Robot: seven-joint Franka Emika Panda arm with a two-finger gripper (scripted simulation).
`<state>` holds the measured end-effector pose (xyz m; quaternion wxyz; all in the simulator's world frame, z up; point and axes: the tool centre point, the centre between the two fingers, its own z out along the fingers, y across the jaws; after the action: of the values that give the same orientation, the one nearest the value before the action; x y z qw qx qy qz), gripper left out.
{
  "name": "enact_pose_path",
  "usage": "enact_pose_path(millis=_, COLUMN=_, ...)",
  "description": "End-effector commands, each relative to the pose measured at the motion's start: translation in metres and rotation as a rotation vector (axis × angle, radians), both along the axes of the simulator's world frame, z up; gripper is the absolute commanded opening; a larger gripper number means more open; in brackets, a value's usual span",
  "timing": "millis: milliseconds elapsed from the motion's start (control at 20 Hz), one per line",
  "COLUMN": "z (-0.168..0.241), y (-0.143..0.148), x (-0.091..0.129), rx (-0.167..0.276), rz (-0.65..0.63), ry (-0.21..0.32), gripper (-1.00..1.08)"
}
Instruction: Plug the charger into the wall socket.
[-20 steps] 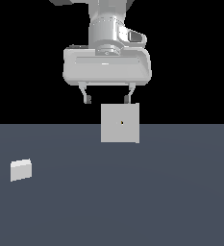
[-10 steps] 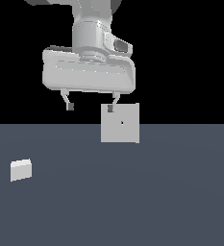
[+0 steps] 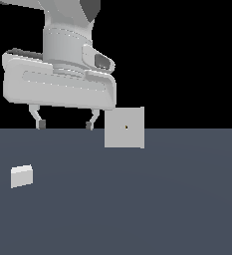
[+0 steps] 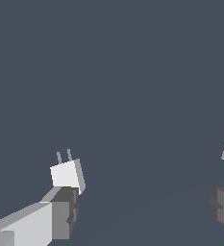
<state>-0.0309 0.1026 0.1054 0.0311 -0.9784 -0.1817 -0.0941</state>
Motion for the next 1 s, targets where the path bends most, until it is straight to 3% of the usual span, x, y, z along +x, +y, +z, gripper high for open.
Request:
enact_pose_path(millis=0, z=-0.008, y=0.014, x=-0.006, rx=0.011, rz=0.053, ry=-0.031, gripper=1.0)
enact_pose_path(millis=500, z=-0.032, y=0.056, x=-0.026, rx=0.046, rz=0.219, ry=-0.124, gripper=1.0)
enact_pose_path(millis=950, z=-0.043, y=0.07, x=-0.034, rx=0.058, rz=0.28, ry=-0.156, gripper=1.0)
